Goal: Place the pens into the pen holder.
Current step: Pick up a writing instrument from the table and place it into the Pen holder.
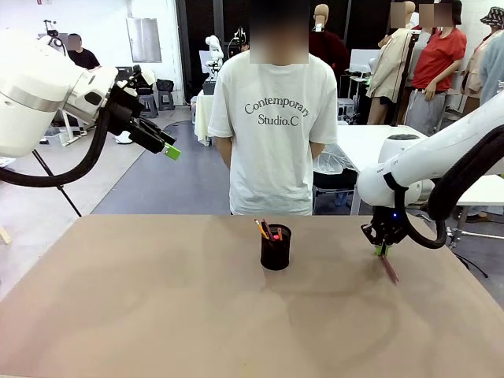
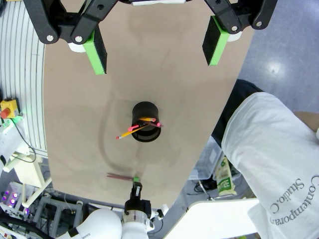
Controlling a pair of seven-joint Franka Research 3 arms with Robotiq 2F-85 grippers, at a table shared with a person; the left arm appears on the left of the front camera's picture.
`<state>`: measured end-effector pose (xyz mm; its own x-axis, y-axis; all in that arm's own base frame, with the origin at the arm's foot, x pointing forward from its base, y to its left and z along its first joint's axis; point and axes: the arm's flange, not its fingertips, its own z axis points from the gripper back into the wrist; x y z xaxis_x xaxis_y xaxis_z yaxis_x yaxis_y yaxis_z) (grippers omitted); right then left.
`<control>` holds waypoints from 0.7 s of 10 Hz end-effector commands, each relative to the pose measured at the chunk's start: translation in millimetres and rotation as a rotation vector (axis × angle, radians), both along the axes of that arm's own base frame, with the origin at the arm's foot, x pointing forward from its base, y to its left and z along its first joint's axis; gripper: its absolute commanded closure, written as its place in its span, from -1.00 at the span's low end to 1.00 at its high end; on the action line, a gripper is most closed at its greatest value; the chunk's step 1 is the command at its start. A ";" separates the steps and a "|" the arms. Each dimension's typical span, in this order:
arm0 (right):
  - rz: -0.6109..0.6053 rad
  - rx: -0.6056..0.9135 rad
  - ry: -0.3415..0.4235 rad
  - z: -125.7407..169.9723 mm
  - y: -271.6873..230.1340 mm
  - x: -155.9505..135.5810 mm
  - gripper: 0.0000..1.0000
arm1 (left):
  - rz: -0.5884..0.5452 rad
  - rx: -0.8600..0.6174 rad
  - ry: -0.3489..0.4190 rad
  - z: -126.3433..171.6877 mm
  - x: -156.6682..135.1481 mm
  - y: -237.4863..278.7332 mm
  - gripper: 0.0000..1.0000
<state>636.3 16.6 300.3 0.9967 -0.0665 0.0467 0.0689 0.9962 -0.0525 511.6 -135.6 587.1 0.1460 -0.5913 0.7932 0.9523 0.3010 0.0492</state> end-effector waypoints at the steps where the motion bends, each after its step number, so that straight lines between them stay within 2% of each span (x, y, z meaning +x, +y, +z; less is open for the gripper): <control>1: 0.002 0.022 0.028 -4.7 -3.3 3.3 1.00 | 0.007 0.001 -0.002 0.8 -0.1 1.6 -1.00; 3: 0.011 0.069 0.036 -0.4 -7.2 1.8 1.00 | 0.007 0.001 -0.002 0.8 -0.1 1.6 -1.00; 7: 0.087 0.332 0.060 31.5 -26.9 -7.6 1.00 | 0.007 0.001 -0.002 0.8 -0.1 1.6 -1.00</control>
<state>629.7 -1.6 317.0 0.9998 -0.0173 -0.0012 0.0172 0.9823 0.1867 511.6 -135.6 587.1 0.1460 -0.5913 0.7931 0.9523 0.3011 0.0491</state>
